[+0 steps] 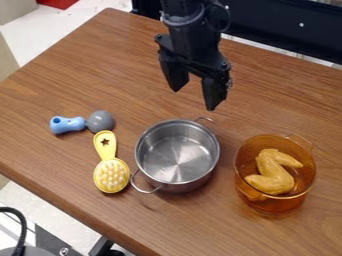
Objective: Move the blue object at the top bottom of the table
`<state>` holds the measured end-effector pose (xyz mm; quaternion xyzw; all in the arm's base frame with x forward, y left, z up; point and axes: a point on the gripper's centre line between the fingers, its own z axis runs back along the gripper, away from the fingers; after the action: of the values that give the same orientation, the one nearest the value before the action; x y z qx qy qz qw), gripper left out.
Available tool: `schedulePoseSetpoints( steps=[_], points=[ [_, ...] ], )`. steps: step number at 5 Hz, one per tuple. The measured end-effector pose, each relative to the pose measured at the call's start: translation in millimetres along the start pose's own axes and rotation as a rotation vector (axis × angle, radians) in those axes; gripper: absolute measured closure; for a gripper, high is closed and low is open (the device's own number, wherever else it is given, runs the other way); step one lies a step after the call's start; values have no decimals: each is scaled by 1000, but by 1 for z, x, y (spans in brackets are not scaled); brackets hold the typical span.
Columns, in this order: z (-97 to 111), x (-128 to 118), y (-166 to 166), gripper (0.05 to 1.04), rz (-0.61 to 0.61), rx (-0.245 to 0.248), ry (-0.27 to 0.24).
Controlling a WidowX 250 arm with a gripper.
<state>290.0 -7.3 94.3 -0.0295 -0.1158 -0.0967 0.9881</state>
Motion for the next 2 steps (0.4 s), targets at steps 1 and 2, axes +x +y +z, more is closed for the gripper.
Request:
schedulePoseSetpoints(
  steps=[1, 2],
  points=[
    [-7, -5, -1, 84, -4, -11, 28],
    [-5, -9, 11, 84, -70, -23, 31]
  ],
)
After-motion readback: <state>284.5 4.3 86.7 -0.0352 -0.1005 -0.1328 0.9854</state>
